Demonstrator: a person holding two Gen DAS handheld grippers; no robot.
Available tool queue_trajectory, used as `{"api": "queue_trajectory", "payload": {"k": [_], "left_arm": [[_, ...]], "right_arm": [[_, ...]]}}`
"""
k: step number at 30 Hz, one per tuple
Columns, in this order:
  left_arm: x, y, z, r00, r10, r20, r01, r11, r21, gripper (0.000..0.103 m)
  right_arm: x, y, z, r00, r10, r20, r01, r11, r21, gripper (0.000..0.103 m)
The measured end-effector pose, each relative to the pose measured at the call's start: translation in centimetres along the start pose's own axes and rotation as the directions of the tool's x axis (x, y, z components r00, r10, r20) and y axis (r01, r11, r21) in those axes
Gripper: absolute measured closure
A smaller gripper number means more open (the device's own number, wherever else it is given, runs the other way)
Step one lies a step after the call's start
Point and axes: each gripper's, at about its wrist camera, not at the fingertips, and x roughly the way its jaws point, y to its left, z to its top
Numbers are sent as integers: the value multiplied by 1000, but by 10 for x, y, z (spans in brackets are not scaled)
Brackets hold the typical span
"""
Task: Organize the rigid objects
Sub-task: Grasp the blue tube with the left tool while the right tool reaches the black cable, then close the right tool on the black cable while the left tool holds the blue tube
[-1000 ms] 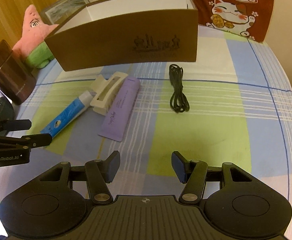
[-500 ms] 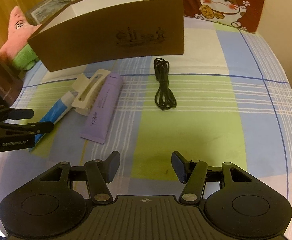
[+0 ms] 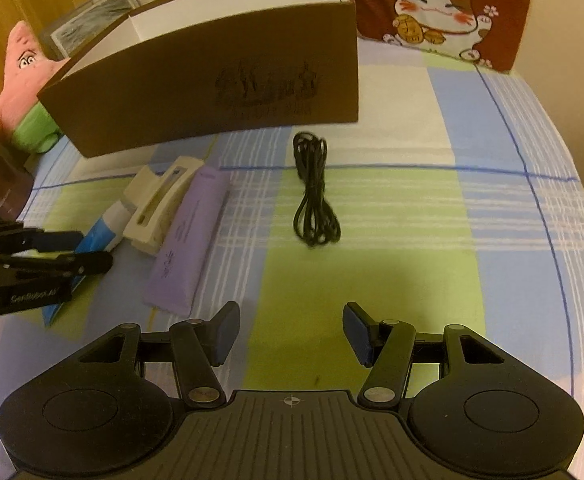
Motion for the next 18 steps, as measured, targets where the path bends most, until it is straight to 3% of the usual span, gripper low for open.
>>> {"api": "queue_trajectory", "payload": {"k": [7, 18], "left_arm": [[0, 24, 5, 995, 102, -7, -102, 983, -150, 70], [2, 32, 7, 996, 72, -47, -78, 985, -153, 65]], "right_arm": [[8, -1, 20, 999, -6, 46, 8, 1000, -27, 49], [44, -5, 52, 995, -44, 89, 52, 995, -89, 52]]}}
